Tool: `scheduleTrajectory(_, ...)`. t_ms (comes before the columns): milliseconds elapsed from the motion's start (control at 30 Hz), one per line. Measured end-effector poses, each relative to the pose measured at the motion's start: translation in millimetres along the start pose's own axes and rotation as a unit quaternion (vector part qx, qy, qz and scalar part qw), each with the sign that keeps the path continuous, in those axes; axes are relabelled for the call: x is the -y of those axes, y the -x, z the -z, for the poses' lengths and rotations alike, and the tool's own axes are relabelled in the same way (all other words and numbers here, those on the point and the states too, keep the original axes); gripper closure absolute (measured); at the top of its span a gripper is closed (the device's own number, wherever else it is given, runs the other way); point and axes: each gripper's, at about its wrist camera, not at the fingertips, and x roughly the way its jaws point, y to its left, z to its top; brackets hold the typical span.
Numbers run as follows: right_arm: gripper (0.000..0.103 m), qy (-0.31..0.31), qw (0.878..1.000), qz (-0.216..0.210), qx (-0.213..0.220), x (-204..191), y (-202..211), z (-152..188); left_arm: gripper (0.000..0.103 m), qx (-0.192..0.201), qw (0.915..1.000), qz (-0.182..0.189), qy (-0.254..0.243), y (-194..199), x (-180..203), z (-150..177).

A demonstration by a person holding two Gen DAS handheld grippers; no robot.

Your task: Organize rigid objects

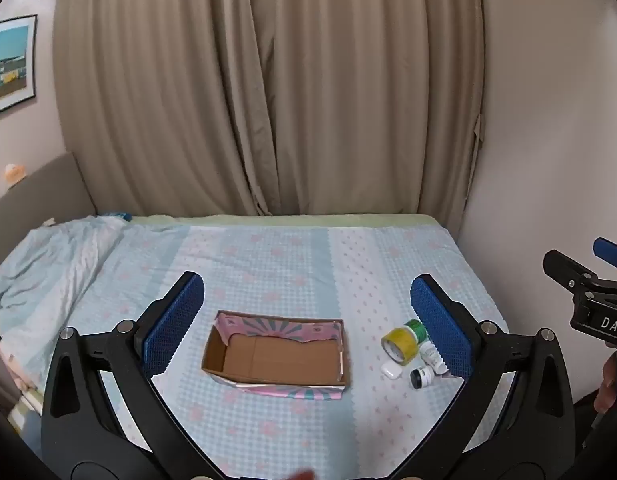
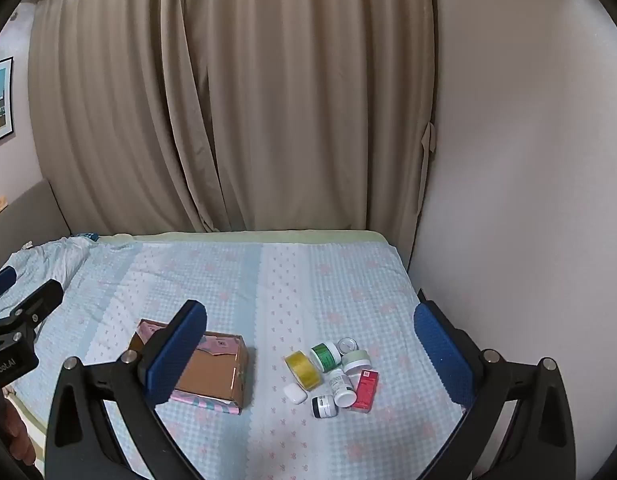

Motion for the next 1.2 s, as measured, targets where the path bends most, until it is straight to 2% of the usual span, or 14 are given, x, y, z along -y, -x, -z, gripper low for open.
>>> scheduleTrajectory(167,0.0,0.004,1.0,0.002,-0.002,1,0,1,0.0,-0.003,0.9993,0.018,0.032,-1,-17,-2)
scheduleTrajectory(433,0.0,0.009,1.0,-0.001,-0.003,-4,5,-6,0.0,0.003,0.9998,-0.013,0.013,9,-7,-3)
scheduleTrajectory(1200,0.0,0.014,1.0,-0.012,-0.001,-3,-3,-1,0.0,0.009,0.9998,-0.012,0.013,15,-9,-6)
